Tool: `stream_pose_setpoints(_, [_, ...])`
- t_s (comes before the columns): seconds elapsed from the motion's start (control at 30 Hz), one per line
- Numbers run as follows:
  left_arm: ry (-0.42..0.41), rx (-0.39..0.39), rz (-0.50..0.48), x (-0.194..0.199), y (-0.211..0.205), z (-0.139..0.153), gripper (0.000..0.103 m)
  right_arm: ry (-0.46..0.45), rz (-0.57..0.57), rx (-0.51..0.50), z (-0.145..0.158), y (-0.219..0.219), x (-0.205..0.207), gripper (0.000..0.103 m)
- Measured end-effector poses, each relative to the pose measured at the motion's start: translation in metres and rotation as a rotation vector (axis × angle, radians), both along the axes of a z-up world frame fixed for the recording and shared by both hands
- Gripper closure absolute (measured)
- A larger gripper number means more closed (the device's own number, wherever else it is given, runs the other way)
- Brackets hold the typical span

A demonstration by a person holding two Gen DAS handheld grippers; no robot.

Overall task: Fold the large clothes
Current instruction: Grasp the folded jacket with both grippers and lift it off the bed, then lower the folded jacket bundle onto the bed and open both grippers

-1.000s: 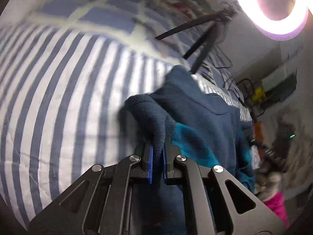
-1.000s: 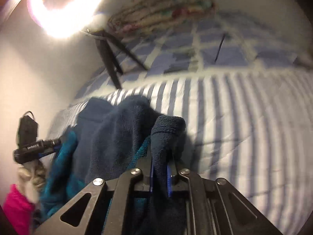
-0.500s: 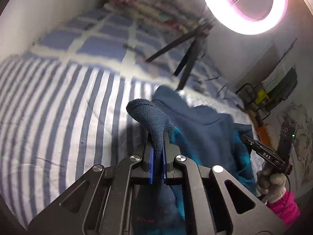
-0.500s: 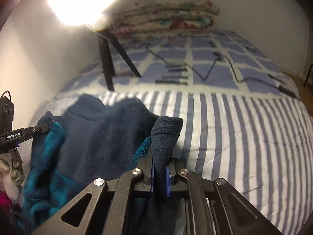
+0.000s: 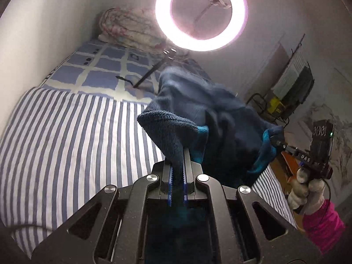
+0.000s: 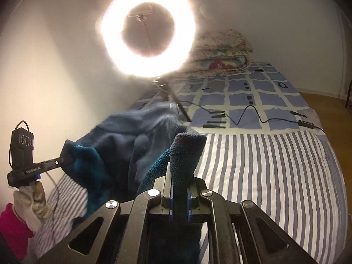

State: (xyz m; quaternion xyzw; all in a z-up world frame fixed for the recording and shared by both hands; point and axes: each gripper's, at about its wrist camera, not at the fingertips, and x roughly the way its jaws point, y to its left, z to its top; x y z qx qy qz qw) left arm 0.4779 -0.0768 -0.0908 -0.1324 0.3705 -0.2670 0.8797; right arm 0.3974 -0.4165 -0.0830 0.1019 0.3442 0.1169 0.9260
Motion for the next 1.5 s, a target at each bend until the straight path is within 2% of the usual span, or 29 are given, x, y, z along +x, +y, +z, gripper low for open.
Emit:
stream_pose_setpoints(0.13, [-0.001, 0.042, -0.011, -0.046, 0.005, 0.009, 0.099, 0.012, 0.019, -0.027, 0.014, 0.017, -0.054, 0.097])
stream_pose_setpoints(0.23, [-0.005, 0.056, -0.006, -0.077, 0.010, 0.010, 0.099, 0.040, 0.016, -0.042, 0.012, 0.023, -0.088, 0.097])
stream_pose_setpoints(0.4, [0.023, 0.073, 0.010, -0.124, 0.018, -0.008, 0.099, 0.093, 0.009, -0.050, -0.003, 0.036, -0.144, 0.097])
stream_pose_setpoints(0.47, [0.040, 0.091, 0.012, -0.140, 0.017, -0.019, 0.099, 0.116, 0.012, -0.085, -0.015, 0.046, -0.163, 0.097])
stream_pose_setpoints(0.6, [0.070, 0.165, -0.003, -0.163, 0.009, -0.043, 0.099, 0.176, 0.004, -0.101, -0.041, 0.056, -0.190, 0.097])
stream_pose_setpoints(0.8, [0.109, 0.202, 0.010, -0.185, 0.006, -0.067, 0.098, 0.243, -0.018, -0.126, -0.072, 0.057, -0.207, 0.097])
stream_pose_setpoints(0.83, [0.115, 0.195, 0.022, -0.193, 0.008, -0.067, 0.096, 0.249, -0.017, -0.125, -0.073, 0.057, -0.208, 0.097])
stream_pose_setpoints(0.87, [0.123, 0.187, 0.029, -0.196, 0.010, -0.065, 0.089, 0.251, -0.015, -0.122, -0.071, 0.057, -0.212, 0.095])
stream_pose_setpoints(0.93, [0.137, 0.177, 0.032, -0.207, 0.016, -0.053, 0.086, 0.239, -0.023, -0.117, -0.057, 0.054, -0.220, 0.084])
stream_pose_setpoints(1.0, [0.105, 0.155, 0.021, -0.225, 0.025, -0.033, 0.086, 0.209, -0.026, -0.114, -0.037, 0.050, -0.234, 0.074])
stream_pose_setpoints(1.13, [0.031, 0.101, 0.015, -0.259, 0.045, 0.012, 0.086, 0.116, -0.031, -0.085, 0.014, 0.041, -0.274, 0.074])
stream_pose_setpoints(1.23, [-0.030, 0.049, 0.005, -0.291, 0.063, 0.056, 0.081, 0.049, -0.028, -0.068, 0.056, 0.037, -0.310, 0.073])
stream_pose_setpoints(1.3, [-0.041, 0.022, -0.002, -0.305, 0.074, 0.078, 0.079, 0.003, -0.009, -0.080, 0.089, 0.040, -0.339, 0.071])
stream_pose_setpoints(1.33, [-0.046, 0.005, -0.008, -0.315, 0.079, 0.090, 0.074, -0.011, 0.003, -0.087, 0.102, 0.043, -0.350, 0.069])
stream_pose_setpoints(1.37, [-0.051, 0.002, -0.012, -0.327, 0.084, 0.105, 0.064, -0.023, 0.017, -0.095, 0.114, 0.045, -0.360, 0.064])
stream_pose_setpoints(1.4, [-0.054, 0.008, -0.013, -0.334, 0.087, 0.117, 0.059, -0.038, 0.032, -0.105, 0.128, 0.049, -0.373, 0.056])
stream_pose_setpoints(1.47, [-0.070, 0.009, -0.020, -0.346, 0.092, 0.138, 0.045, -0.060, 0.050, -0.127, 0.147, 0.055, -0.389, 0.050])
stream_pose_setpoints(1.5, [-0.074, 0.015, -0.018, -0.346, 0.093, 0.145, 0.044, -0.069, 0.058, -0.140, 0.156, 0.058, -0.395, 0.050])
